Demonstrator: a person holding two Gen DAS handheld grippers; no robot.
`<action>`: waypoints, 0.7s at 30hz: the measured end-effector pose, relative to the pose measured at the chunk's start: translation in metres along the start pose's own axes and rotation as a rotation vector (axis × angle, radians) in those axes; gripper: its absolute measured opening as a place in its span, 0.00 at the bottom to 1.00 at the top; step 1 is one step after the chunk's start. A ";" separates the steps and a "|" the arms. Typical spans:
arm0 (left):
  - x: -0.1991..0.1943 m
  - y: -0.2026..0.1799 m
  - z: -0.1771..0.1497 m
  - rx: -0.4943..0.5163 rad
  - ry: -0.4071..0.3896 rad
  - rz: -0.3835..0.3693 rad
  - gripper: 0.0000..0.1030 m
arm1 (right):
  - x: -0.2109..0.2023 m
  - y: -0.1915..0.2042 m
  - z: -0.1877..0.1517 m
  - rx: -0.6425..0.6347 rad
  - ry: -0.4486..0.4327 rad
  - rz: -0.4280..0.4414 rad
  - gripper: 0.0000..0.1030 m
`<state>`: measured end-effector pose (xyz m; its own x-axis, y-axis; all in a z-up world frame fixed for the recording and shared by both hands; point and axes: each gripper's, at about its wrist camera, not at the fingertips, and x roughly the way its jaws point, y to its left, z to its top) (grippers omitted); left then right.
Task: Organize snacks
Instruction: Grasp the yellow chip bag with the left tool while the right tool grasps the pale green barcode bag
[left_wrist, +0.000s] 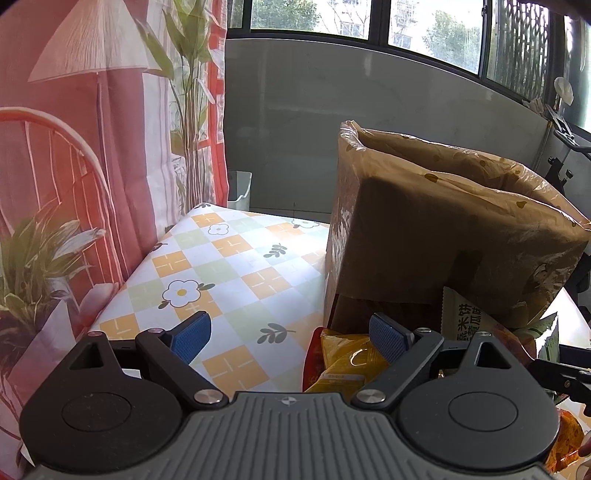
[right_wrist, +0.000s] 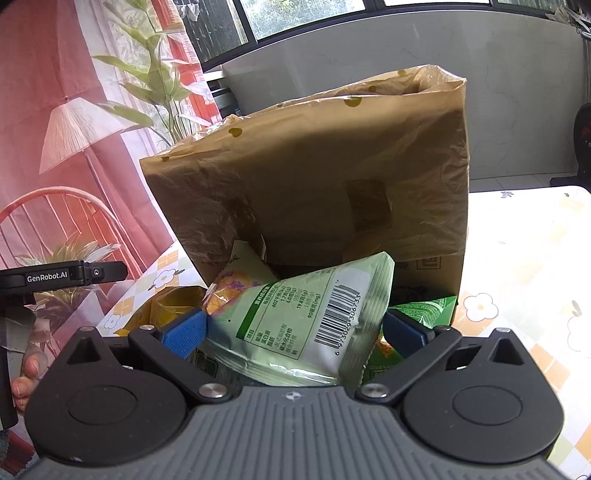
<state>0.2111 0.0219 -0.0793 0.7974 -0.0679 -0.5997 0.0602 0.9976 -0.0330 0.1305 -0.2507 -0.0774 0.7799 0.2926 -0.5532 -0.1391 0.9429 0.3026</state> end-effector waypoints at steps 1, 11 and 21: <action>0.000 0.001 0.000 -0.003 0.003 0.001 0.91 | 0.000 0.000 0.000 0.005 -0.001 0.002 1.00; 0.004 0.001 -0.007 -0.007 0.027 -0.018 0.91 | 0.007 -0.007 -0.004 0.034 0.004 0.067 1.00; 0.007 0.004 -0.012 -0.009 0.042 -0.030 0.91 | 0.019 -0.001 -0.004 0.012 0.070 0.174 0.84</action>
<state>0.2096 0.0253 -0.0926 0.7696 -0.0975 -0.6310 0.0782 0.9952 -0.0584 0.1429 -0.2452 -0.0907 0.7001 0.4618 -0.5446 -0.2607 0.8754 0.4071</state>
